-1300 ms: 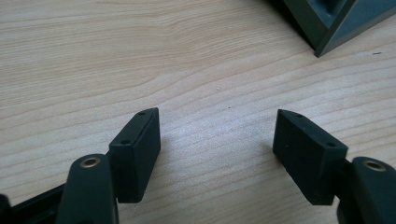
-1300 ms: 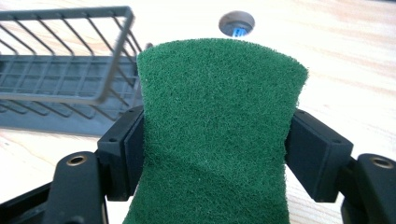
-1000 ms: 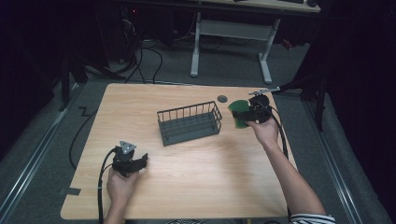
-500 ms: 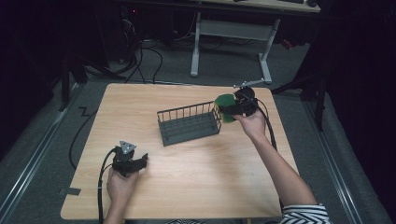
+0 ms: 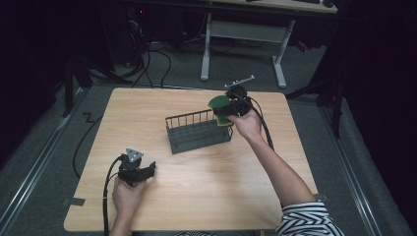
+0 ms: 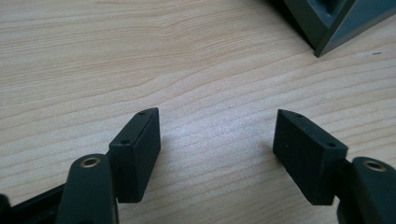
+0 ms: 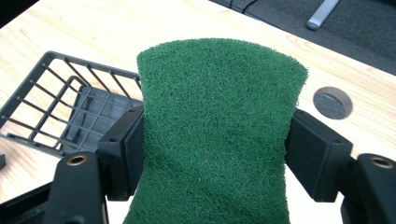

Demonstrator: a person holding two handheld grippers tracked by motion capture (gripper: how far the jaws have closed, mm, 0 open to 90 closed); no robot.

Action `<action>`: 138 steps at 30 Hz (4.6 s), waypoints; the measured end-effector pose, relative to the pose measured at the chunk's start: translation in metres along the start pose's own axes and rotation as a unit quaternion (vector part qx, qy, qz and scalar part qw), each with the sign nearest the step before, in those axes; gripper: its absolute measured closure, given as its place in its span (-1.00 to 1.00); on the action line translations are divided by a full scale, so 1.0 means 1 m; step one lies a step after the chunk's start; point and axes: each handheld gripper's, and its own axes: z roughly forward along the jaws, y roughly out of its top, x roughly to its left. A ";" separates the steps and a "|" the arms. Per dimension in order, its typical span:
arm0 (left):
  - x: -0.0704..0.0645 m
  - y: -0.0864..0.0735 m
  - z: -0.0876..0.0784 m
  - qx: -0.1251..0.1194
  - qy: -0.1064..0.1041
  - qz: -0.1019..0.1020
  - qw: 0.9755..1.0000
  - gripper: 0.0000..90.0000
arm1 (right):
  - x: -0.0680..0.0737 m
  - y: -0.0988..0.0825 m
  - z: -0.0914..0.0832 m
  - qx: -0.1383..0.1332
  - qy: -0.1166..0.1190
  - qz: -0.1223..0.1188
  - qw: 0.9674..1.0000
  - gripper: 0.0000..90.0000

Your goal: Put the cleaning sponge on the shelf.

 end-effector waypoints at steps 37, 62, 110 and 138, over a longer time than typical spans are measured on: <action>0.000 0.000 0.000 0.000 0.000 0.002 1.000 -0.29 | 0.020 0.009 0.053 0.035 -0.032 -0.011 0.999 -0.39; 0.000 0.000 0.000 0.000 0.000 0.001 1.000 -0.28 | 0.017 -0.007 0.064 0.067 -0.017 -0.009 0.998 -0.38; 0.000 0.000 0.000 0.000 -0.001 0.001 1.000 -0.28 | -0.002 -0.023 0.009 0.037 0.017 0.005 0.999 -0.57; 0.000 0.000 0.000 -0.001 -0.002 0.001 1.000 -0.28 | -0.034 -0.065 -0.048 -0.006 0.015 0.033 0.999 -0.50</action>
